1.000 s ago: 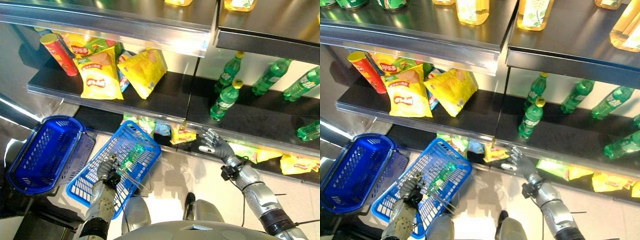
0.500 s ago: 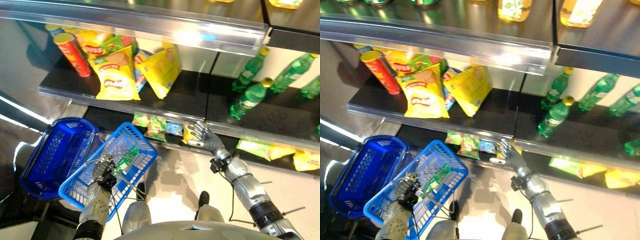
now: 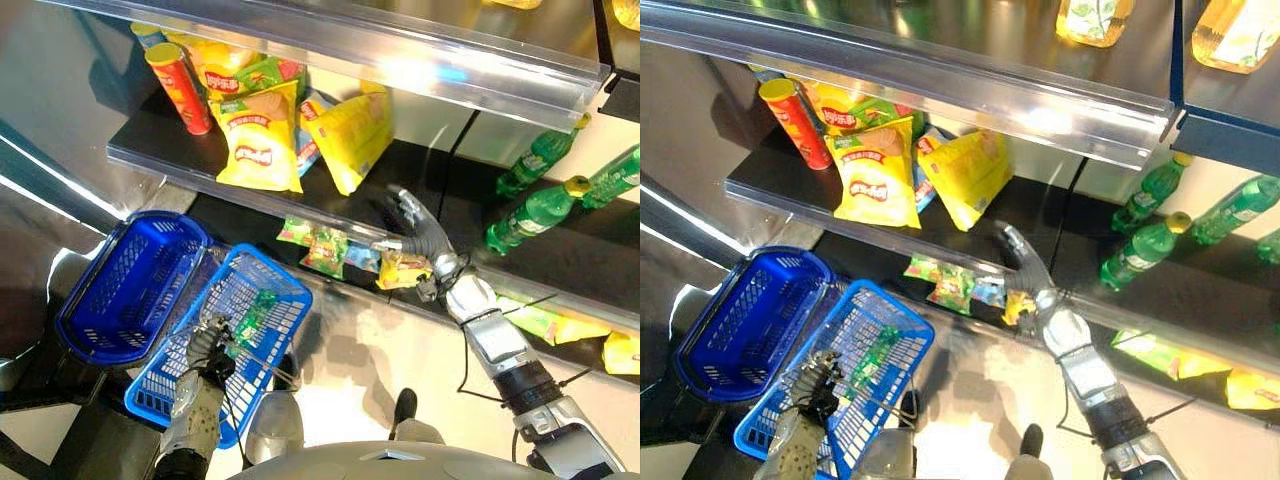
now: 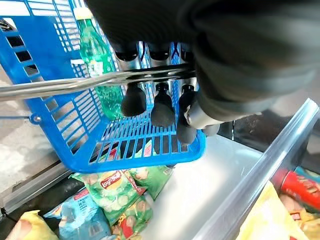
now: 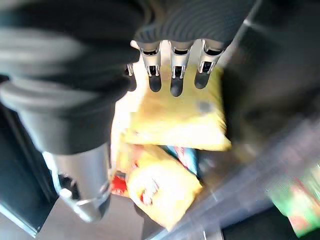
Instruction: Pick up the snacks into the basket
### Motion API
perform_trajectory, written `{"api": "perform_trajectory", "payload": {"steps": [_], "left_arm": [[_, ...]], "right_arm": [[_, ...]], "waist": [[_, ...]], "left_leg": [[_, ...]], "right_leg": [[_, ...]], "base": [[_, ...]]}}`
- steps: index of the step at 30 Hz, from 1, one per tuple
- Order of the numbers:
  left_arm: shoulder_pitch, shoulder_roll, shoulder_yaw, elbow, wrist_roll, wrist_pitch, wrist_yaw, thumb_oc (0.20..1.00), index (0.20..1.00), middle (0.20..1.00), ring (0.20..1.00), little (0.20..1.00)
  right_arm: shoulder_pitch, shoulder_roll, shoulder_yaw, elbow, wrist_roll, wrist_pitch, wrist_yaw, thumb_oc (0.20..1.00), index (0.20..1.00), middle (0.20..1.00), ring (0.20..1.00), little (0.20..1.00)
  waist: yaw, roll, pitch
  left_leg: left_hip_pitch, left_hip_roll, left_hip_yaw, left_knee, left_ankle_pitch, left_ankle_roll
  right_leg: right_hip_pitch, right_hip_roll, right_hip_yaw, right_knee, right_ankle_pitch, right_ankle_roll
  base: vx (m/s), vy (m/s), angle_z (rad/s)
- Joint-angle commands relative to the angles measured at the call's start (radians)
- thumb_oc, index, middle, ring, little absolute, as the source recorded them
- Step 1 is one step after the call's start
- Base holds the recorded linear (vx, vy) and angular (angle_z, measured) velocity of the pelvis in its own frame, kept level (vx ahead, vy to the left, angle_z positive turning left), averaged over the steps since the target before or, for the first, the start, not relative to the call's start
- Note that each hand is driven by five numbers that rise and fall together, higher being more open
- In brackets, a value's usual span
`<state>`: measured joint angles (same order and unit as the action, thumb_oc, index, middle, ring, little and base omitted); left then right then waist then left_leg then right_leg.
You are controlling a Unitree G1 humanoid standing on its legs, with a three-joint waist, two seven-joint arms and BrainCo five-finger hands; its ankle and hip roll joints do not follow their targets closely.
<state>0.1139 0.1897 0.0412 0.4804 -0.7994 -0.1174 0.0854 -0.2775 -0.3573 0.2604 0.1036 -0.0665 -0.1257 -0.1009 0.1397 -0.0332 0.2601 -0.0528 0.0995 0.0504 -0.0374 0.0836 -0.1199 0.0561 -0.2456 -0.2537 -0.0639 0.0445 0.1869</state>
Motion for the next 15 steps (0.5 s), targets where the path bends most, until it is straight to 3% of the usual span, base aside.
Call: {"api": "perform_trajectory", "payload": {"steps": [1,12,15], "left_arm": [[-0.046,0.08,-0.003,-0.196,0.004,-0.109,-0.005,0.2,0.2,0.2,0.2,0.2],[-0.096,0.117,-0.078,-0.259,-0.023,-0.121,0.01,0.2,0.2,0.2,0.2,0.2],[-0.121,0.129,-0.091,-0.271,-0.035,-0.13,0.02,0.2,0.2,0.2,0.2,0.2]], "right_arm": [[-0.094,0.028,0.019,-0.007,-0.118,-0.034,-0.095,1.0,1.0,1.0,1.0,1.0],[-0.312,0.087,0.074,0.19,-0.23,0.043,-0.24,1.0,1.0,1.0,1.0,1.0],[-0.359,0.084,0.07,0.209,-0.249,0.057,-0.271,1.0,1.0,1.0,1.0,1.0]], "waist": [[0.017,-0.009,-0.016],[0.07,-0.008,0.034],[0.075,0.0,0.06]], "left_leg": [[-0.055,-0.038,-0.028,0.067,-0.052,0.086],[-0.132,-0.043,-0.064,0.145,-0.069,0.089],[-0.171,-0.047,-0.074,0.196,-0.082,0.088]], "right_leg": [[-0.062,-0.055,-0.025,0.095,0.057,0.017],[-0.082,-0.077,-0.075,0.153,0.05,0.022],[-0.124,-0.097,-0.068,0.224,0.047,0.022]], "base": [[-0.04,-0.018,0.17],[-0.03,-0.007,0.22],[-0.07,0.02,0.05]]}}
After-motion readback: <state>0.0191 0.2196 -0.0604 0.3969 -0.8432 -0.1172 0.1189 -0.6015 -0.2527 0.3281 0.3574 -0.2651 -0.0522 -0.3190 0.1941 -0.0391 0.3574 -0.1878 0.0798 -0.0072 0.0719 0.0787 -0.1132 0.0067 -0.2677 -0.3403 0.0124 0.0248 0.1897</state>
